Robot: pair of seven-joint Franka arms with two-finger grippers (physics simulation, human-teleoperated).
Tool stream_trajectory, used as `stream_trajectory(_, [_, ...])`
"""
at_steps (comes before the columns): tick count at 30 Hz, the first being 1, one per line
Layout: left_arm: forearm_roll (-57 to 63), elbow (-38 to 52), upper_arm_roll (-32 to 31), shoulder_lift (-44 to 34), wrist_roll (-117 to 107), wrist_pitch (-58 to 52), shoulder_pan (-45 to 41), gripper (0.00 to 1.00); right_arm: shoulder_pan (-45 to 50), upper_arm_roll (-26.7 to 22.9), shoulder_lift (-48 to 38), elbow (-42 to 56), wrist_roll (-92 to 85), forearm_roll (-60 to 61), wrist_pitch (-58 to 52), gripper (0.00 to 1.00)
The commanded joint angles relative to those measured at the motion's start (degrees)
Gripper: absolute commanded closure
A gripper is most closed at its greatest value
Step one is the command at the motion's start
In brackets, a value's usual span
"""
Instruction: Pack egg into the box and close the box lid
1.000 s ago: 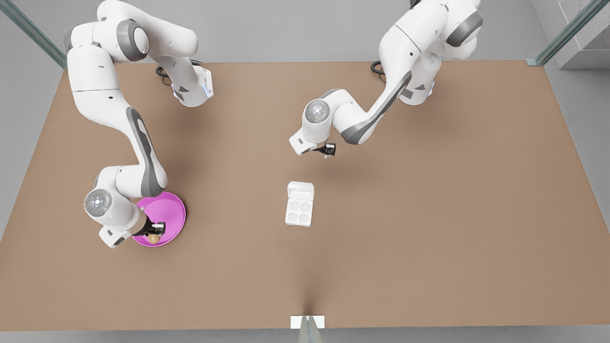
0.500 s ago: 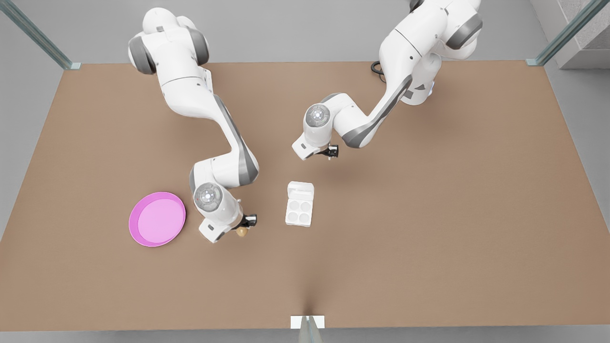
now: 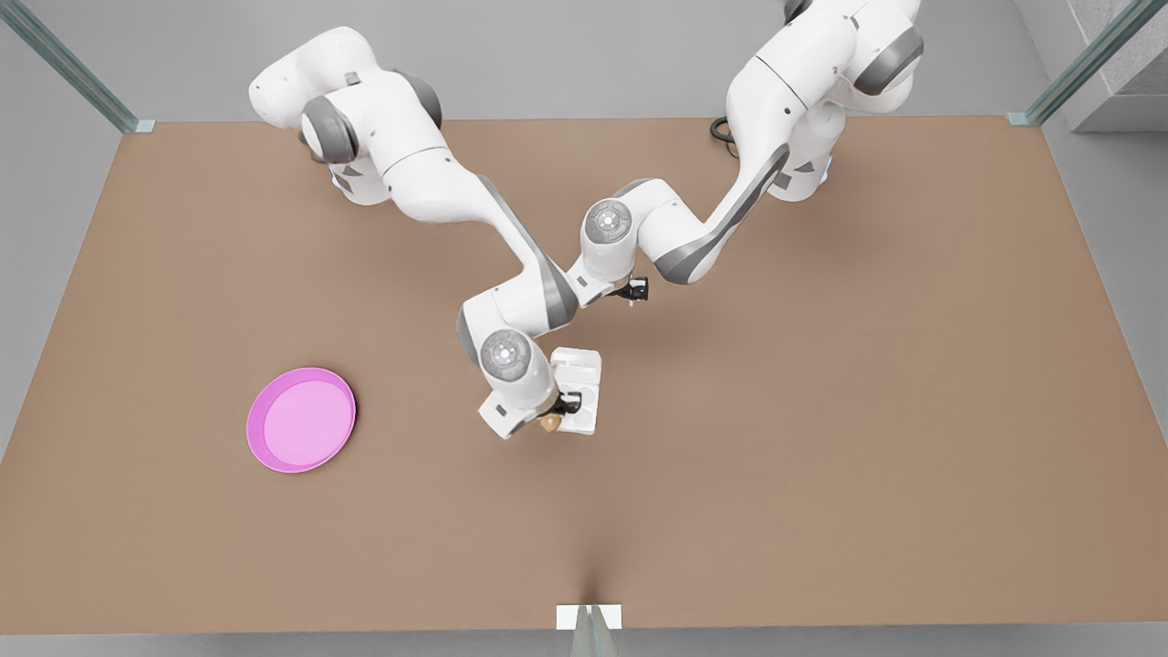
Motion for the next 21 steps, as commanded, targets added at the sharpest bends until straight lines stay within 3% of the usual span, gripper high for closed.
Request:
stream_trajectory(1, [0.1,0.0,0.0,0.0,-1.9,0.0,0.0,0.0,1.4,0.0,-0.4,0.1,15.6,0.5,-0.4,0.47])
stream_trajectory(7, [0.1,0.0,0.0,0.1,-1.9,0.0,0.0,0.0,5.1,-0.5,-4.1,-5.2,15.7,1.2,-0.2,0.46])
stream_trajectory(16, [0.1,0.0,0.1,0.4,-1.9,0.0,0.0,0.0,8.8,-3.2,3.2,-2.4,16.5,2.5,3.6,0.44])
stream_trajectory(17, [0.1,0.0,0.1,0.4,-1.9,0.0,0.0,0.0,8.8,-3.1,3.4,-2.3,16.5,2.9,3.9,0.0])
stream_trajectory(20, [0.1,0.1,0.1,0.6,-1.9,0.0,0.0,0.0,6.4,-2.8,-1.4,-4.6,15.6,2.1,2.6,0.0])
stream_trajectory(21, [0.1,0.6,0.1,1.2,-2.0,1.1,-0.2,0.0,1.2,0.0,-7.8,-12.4,10.4,-0.8,2.4,0.0])
